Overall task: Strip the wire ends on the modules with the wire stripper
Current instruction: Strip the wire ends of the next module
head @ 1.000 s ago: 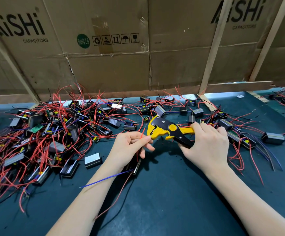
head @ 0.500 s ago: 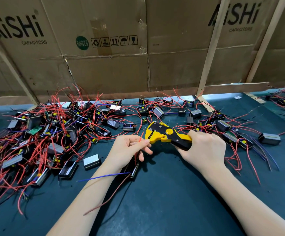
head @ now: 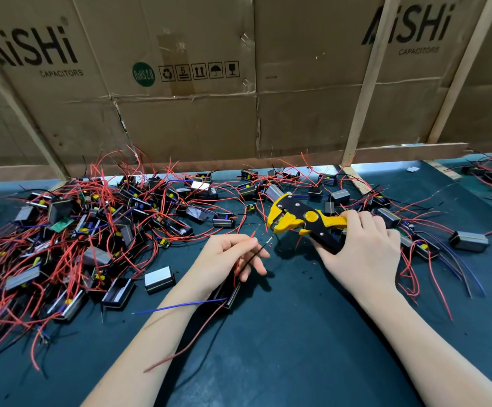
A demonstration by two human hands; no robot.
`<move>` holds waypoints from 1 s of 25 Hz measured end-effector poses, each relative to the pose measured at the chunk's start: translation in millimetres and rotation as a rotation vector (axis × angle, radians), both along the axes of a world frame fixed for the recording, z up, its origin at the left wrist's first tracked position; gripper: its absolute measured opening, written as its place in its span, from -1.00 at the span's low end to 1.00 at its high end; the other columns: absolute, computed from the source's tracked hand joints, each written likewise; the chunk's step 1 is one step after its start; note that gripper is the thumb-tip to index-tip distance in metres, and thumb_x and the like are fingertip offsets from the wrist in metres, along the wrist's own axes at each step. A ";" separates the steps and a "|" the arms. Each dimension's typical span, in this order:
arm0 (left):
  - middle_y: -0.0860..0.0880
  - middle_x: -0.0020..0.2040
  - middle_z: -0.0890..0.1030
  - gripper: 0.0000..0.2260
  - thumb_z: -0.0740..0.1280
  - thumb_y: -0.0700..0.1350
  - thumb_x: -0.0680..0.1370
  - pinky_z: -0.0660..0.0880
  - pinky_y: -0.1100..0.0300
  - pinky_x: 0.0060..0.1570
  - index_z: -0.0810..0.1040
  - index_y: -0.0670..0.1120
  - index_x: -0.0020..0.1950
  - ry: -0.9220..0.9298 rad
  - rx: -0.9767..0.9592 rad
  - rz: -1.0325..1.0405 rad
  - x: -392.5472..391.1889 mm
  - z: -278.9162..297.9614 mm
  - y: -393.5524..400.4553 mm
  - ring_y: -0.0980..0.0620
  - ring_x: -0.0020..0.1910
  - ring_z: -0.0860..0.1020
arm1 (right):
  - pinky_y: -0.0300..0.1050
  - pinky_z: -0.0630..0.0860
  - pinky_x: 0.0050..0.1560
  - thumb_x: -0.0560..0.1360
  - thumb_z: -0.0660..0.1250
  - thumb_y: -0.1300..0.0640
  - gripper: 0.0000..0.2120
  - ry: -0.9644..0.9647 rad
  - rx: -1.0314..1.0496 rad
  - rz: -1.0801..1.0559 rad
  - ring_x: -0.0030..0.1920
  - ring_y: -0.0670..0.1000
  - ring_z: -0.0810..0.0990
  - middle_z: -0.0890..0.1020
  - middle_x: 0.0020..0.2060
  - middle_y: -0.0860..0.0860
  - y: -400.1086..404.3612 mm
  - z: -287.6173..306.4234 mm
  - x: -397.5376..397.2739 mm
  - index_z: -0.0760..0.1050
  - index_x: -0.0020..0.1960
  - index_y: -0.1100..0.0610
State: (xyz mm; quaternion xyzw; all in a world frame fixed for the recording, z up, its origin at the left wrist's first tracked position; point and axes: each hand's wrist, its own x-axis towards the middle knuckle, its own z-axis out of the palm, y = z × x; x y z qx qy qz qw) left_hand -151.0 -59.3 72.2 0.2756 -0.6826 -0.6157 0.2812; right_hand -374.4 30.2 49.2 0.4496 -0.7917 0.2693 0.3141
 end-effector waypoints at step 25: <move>-0.18 -0.33 0.66 -0.64 0.22 0.01 0.59 0.43 0.32 -0.41 0.63 -0.27 0.01 -0.028 0.065 -0.126 2.3 -1.3 0.2 0.06 -0.55 0.47 | 0.02 0.33 -0.15 0.30 0.41 -0.25 -0.51 0.063 0.006 0.148 -0.19 0.19 0.53 0.55 -0.26 0.06 2.8 8.8 14.6 0.52 -0.09 0.17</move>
